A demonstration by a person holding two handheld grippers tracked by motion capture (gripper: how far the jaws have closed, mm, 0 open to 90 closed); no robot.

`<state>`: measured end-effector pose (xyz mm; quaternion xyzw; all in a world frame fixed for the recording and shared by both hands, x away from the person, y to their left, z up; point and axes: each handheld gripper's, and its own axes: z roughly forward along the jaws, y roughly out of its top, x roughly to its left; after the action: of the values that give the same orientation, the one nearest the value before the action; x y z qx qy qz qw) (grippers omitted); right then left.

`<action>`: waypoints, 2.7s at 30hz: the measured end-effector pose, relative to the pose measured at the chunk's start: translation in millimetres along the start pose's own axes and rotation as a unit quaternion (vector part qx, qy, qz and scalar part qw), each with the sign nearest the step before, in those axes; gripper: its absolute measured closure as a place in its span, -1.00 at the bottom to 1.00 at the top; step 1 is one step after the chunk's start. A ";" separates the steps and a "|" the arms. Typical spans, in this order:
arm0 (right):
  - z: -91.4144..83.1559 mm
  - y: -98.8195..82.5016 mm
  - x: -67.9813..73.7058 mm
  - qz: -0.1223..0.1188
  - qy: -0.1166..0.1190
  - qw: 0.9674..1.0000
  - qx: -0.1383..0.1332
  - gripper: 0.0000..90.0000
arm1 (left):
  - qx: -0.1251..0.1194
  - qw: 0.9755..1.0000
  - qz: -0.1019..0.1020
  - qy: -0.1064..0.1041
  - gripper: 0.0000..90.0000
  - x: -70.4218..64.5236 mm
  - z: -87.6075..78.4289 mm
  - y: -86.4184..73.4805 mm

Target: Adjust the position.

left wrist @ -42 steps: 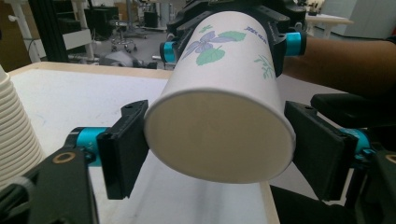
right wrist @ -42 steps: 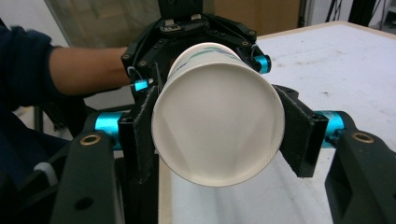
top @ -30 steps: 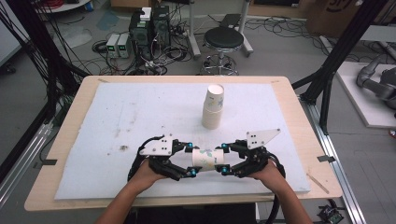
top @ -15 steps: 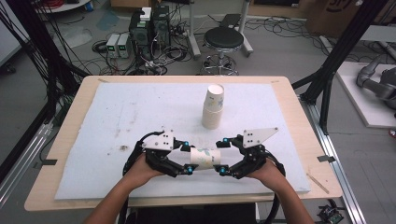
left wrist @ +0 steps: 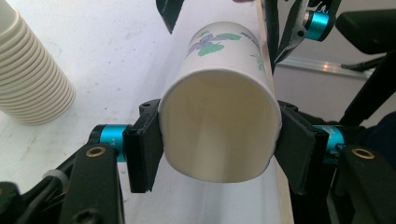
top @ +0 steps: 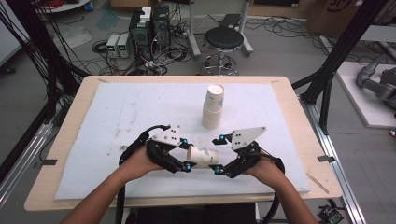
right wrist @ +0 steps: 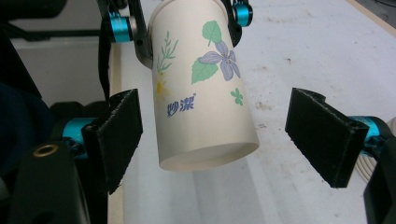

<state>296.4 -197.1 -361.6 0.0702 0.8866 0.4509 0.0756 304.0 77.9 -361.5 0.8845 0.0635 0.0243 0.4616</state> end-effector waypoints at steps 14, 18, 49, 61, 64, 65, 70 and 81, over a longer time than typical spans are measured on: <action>12.4 13.6 3.6 -0.052 -0.015 0.996 0.068 -0.57 | 0.089 0.996 0.026 0.016 -0.15 0.4 1.4 21.8; 15.2 15.7 4.4 -0.056 -0.015 0.995 0.079 -0.57 | 0.106 0.994 0.029 0.020 -0.15 0.4 0.3 25.4; 49.5 22.7 6.6 -0.073 0.007 0.985 0.155 -0.18 | 0.174 0.984 0.036 0.020 -0.21 -3.0 17.2 38.2; 50.6 21.1 5.6 -0.051 0.002 0.986 0.158 -0.14 | 0.127 0.991 0.028 0.029 -0.31 -2.1 14.8 35.8; 48.3 20.0 3.6 -0.050 0.001 0.987 0.156 -0.14 | 0.095 0.995 0.025 0.034 -0.48 0.5 7.7 33.7; 46.7 18.8 3.0 -0.044 0.003 0.987 0.152 -0.14 | 0.086 0.995 0.023 0.035 -0.53 1.4 5.2 33.0; 38.9 11.5 -1.4 -0.027 0.001 0.990 0.135 -0.15 | 0.033 0.998 -0.006 0.047 -0.55 5.5 -11.2 24.2; 14.8 -5.6 -7.4 0.009 -0.029 0.996 0.078 -0.17 | -0.081 0.988 -0.073 0.106 -0.58 12.3 -37.6 -12.1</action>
<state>306.3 -190.1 -374.3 0.0972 0.9159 0.3785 0.0917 311.2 117.0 -350.2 0.8295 0.1742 0.0892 0.5231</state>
